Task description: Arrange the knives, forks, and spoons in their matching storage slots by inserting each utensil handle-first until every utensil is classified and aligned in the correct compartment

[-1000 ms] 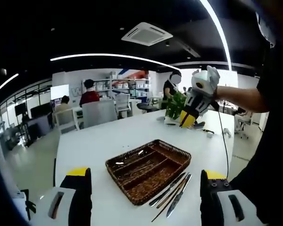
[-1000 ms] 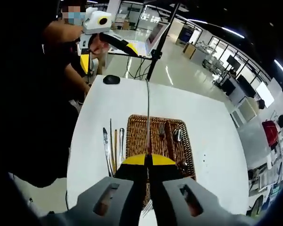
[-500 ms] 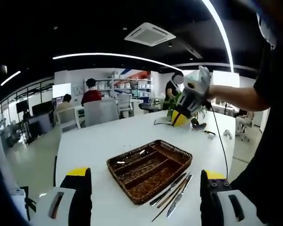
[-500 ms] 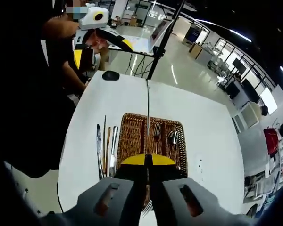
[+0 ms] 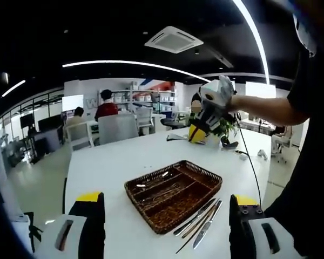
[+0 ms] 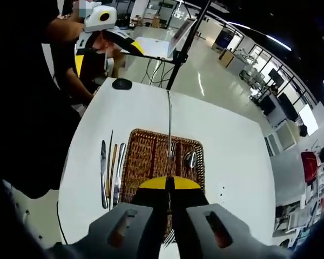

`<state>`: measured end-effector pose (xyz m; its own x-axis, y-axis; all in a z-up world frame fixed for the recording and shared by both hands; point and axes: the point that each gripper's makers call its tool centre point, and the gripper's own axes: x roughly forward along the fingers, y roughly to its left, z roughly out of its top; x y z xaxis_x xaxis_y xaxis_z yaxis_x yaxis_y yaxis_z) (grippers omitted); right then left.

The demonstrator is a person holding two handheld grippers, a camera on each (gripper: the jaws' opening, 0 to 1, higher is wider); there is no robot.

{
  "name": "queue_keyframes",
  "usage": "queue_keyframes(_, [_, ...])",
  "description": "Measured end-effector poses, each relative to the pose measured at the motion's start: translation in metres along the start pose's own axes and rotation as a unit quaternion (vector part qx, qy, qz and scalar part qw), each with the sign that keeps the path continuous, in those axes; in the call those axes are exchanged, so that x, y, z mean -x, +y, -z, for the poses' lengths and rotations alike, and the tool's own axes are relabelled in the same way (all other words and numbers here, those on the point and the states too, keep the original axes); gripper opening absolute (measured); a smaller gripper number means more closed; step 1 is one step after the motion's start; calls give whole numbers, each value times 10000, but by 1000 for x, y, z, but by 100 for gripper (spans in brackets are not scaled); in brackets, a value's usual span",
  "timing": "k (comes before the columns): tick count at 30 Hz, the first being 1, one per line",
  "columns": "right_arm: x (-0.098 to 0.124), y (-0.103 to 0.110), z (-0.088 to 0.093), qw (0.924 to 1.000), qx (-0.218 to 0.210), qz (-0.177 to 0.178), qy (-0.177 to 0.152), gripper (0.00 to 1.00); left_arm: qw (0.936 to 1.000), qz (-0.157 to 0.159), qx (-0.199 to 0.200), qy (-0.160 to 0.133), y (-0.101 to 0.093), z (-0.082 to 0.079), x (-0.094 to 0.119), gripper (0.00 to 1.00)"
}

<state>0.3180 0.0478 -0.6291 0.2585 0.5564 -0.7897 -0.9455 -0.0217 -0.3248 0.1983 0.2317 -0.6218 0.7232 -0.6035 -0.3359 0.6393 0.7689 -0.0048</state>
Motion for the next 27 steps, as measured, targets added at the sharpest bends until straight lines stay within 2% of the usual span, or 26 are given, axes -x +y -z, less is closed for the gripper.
queue_keyframes(9, [-13,-11,-1,9999,65,-71,82,0,10000,-20,-5,46,4,2,-2,100])
queue_keyframes(20, [-30,-22,5,9995,-99,-143,248,0,9999,-5,33,111,11,6,-9,100])
queue_keyframes(24, [-37,-23,6,9992,-155,-195,310,0,10000,6,81,25,14,4,-8,100])
queue_keyframes(27, [-43,-22,8,9989,-213,-232,346,0,9999,-28,90,71,18,9,-7,100])
